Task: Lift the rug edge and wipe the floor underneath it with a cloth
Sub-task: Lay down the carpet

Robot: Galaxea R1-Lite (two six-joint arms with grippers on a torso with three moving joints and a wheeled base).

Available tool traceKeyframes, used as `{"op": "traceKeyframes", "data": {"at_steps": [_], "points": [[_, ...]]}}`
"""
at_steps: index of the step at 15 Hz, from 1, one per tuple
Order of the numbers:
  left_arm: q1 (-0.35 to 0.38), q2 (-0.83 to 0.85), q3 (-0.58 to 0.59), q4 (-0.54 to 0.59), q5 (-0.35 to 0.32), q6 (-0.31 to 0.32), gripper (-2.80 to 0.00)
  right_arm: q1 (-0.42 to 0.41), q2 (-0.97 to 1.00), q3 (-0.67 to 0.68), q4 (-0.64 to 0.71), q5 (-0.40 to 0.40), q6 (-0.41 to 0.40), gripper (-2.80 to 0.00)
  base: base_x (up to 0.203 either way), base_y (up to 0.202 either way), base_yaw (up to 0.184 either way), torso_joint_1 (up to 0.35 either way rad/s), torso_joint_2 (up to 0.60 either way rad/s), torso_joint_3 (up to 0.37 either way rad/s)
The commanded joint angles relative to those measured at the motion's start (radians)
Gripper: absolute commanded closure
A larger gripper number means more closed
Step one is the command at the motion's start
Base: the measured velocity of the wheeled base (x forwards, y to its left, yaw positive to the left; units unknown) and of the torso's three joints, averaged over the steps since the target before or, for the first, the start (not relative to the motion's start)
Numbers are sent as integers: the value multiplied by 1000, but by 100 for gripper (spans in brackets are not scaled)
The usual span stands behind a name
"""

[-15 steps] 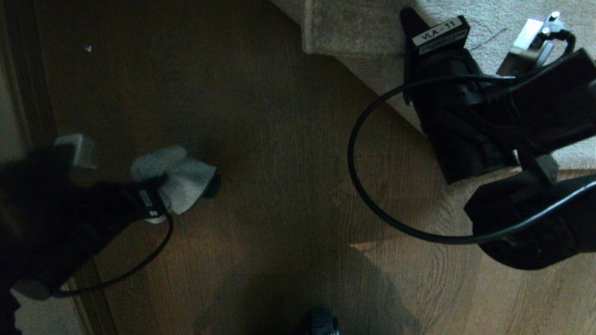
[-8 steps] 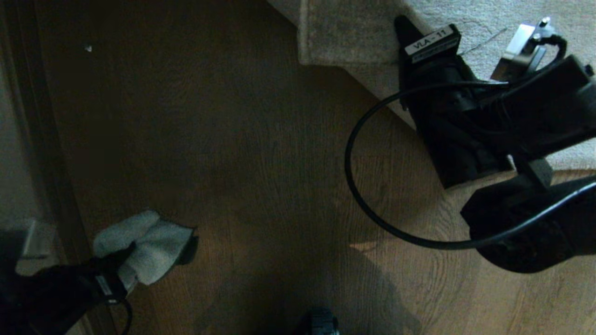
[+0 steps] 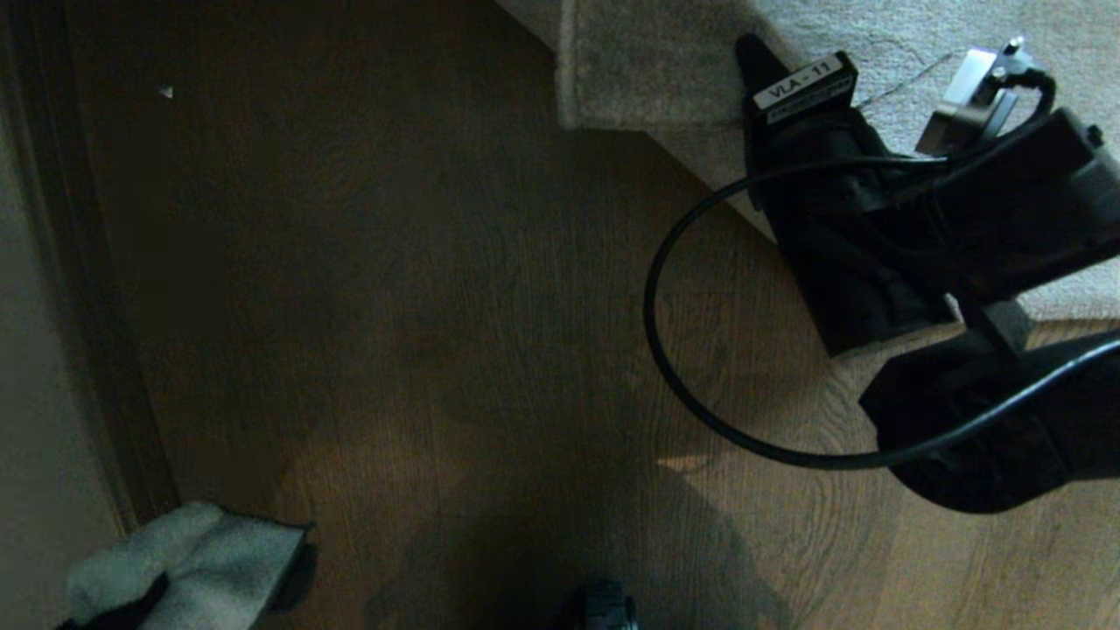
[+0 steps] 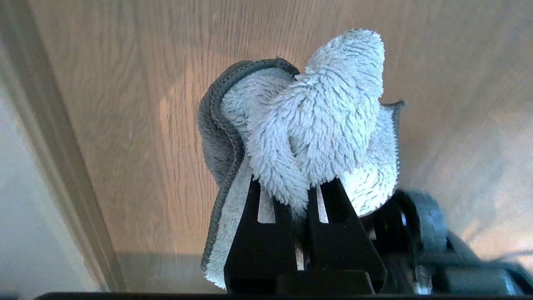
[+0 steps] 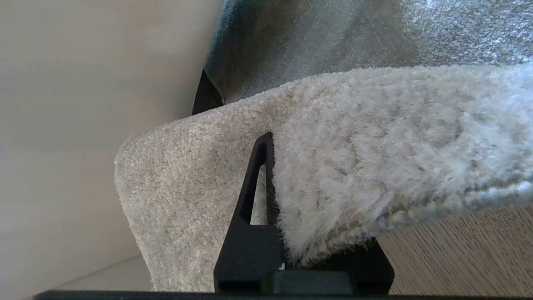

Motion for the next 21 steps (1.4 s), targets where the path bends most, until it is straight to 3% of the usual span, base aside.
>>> {"op": "traceKeyframes", "data": {"at_steps": [1, 4, 6, 8, 9, 21], "points": [[0, -310, -16, 191, -3, -2, 0, 0, 8, 4, -48, -3, 4, 0, 0, 0, 0, 0, 0, 0], [0, -318, -23, 342, -46, 8, 0, 0, 19, -5, -48, -1, 4, 0, 0, 0, 0, 0, 0, 0], [1, -318, -5, 305, -72, 59, 0, 0, 19, -5, -48, -1, 4, 0, 0, 0, 0, 0, 0, 0], [-1, -318, 5, 351, -94, 173, 0, 0, 19, -5, -48, -3, 4, 0, 0, 0, 0, 0, 0, 0], [-1, -319, 5, 363, -98, 183, 0, 0, 19, -5, -48, -3, 4, 0, 0, 0, 0, 0, 0, 0], [-6, -318, 5, 363, -99, 169, 0, 0, 8, 3, -48, -4, -19, 0, 0, 0, 0, 0, 0, 0]]}}
